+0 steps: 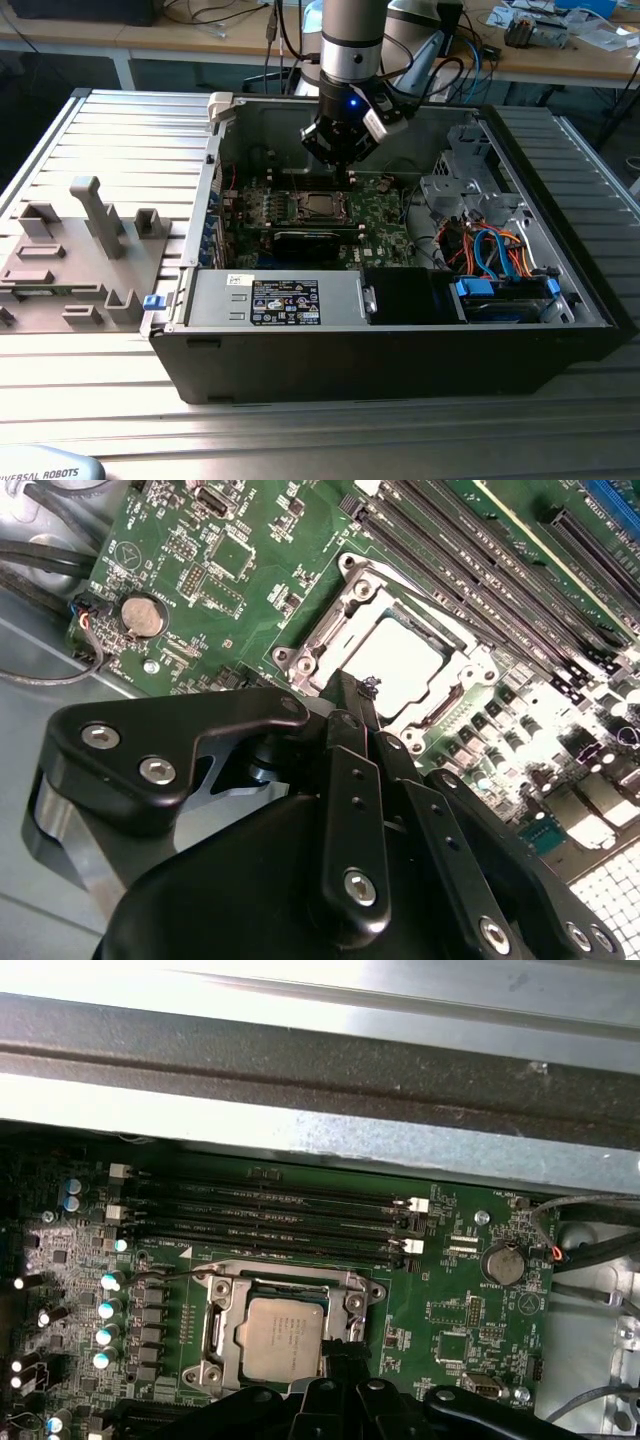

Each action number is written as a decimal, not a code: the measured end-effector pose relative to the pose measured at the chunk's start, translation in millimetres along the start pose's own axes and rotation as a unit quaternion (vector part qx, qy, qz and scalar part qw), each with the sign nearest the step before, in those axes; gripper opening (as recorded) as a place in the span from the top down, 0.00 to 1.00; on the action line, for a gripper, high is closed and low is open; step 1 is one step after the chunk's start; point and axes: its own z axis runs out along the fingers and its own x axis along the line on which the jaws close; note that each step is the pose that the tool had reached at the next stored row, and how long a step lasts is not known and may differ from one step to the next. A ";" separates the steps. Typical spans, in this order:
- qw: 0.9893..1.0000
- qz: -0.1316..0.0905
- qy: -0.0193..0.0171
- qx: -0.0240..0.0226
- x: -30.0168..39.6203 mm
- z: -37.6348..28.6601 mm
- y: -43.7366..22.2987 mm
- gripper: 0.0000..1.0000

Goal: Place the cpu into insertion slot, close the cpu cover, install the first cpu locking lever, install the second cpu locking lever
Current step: 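Install the first cpu locking lever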

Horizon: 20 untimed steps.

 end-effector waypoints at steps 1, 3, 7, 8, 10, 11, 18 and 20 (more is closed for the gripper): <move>1.000 -0.001 0.000 0.000 0.0 0.0 0.0 0.89; 1.000 -0.003 0.000 0.000 0.0 0.0 0.0 0.89; 1.000 -0.010 0.000 0.000 0.0 0.0 0.0 0.89; 1.000 -0.012 0.000 -0.001 0.1 -0.1 -0.1 0.89; 1.000 -0.014 0.000 -0.001 0.1 0.0 0.0 0.89; 1.000 -0.013 0.000 -0.001 0.0 0.0 0.0 0.89; 1.000 0.028 0.002 0.005 0.1 1.0 0.0 0.89; 0.999 0.036 0.003 0.005 0.1 1.0 0.0 0.89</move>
